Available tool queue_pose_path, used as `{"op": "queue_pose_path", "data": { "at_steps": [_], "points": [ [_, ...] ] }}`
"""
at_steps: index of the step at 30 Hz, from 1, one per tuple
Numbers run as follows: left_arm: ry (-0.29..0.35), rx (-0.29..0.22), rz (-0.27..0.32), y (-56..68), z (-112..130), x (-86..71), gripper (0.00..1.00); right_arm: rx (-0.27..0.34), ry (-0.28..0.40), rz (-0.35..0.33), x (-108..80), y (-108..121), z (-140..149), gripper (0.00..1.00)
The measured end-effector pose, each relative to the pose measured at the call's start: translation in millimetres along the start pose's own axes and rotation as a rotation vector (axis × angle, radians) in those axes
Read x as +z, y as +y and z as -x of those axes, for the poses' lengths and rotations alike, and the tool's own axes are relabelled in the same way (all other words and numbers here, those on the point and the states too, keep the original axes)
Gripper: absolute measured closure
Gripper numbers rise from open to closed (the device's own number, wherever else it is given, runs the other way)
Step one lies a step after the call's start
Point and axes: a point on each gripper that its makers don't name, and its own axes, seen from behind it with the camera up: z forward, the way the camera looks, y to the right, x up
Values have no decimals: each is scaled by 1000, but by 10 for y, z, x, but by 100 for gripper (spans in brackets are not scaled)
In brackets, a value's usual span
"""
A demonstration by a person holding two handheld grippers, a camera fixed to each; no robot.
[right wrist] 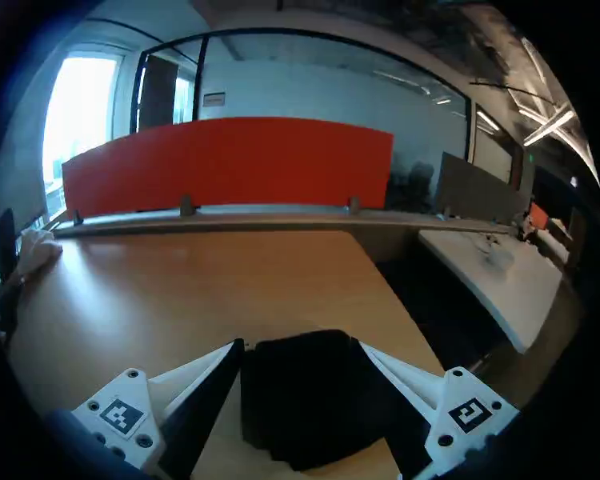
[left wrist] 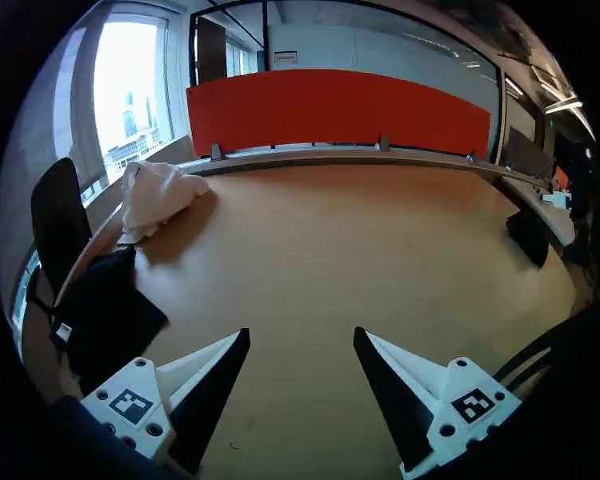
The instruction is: Fold towel
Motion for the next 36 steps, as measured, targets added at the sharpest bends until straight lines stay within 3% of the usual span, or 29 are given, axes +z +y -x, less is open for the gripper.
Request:
{"op": "queue_pose_path", "data": {
  "at_steps": [6, 12, 21, 36],
  "points": [
    [2, -5, -2, -2, 1, -12, 4, 37, 167, 15, -68, -40, -420, 0],
    [1, -11, 0, -6, 8, -17, 4, 62, 281, 8, -163, -107, -760, 0],
    [14, -19, 1, -8, -50, -4, 4, 40, 324, -19, -210, -252, -939, 0],
    [70, -39, -7, -121, -314, 52, 4, 4, 345, -116, -286, -946, -1132, 0]
  ]
}}
